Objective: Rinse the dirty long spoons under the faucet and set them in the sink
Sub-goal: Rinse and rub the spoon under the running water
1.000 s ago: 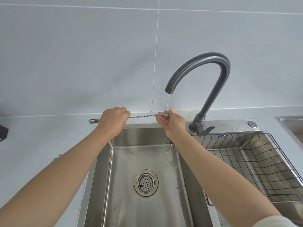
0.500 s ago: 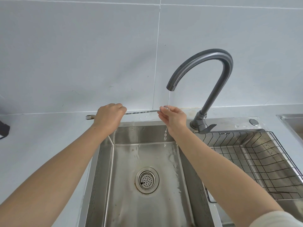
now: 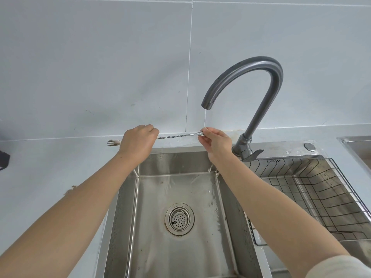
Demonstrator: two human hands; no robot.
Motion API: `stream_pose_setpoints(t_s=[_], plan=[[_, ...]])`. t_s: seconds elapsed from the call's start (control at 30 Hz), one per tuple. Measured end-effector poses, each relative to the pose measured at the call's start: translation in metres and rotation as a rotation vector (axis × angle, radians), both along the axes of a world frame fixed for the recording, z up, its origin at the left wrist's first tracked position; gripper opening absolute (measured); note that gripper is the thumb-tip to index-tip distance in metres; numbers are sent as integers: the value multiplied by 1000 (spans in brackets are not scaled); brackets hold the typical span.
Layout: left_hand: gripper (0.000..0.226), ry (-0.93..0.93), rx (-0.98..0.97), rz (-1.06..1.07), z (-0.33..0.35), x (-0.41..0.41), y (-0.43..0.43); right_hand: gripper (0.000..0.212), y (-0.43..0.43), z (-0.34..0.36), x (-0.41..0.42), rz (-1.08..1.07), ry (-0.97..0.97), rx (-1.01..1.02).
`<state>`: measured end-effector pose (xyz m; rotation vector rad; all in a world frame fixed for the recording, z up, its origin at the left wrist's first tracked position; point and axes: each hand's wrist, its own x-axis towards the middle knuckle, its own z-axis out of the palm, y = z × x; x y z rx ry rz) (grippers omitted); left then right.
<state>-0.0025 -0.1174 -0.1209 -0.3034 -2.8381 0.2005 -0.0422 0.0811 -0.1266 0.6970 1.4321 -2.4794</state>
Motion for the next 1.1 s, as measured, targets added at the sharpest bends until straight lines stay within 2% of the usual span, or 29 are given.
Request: stream_pose_setpoints(t_s=[0.2, 0.53, 0.73, 0.87, 1.03, 1.1], plan=[[50, 44, 19, 7, 0, 0, 10, 34, -13, 9, -2, -84, -92, -145], [51, 149, -54, 61, 3, -2, 3, 27, -14, 11, -4, 72, -134, -30], [48, 213, -63, 60, 7, -9, 5, 16, -3, 6, -5, 217, -22, 19], [46, 246, -24, 44, 9, -14, 12, 14, 8, 8, -8, 369, 41, 226], [43, 253, 15, -5, 12, -23, 24, 14, 21, 14, -15, 727, 229, 782], [42, 230, 11, -3, 12, -29, 30, 12, 22, 14, -16, 826, 266, 889]])
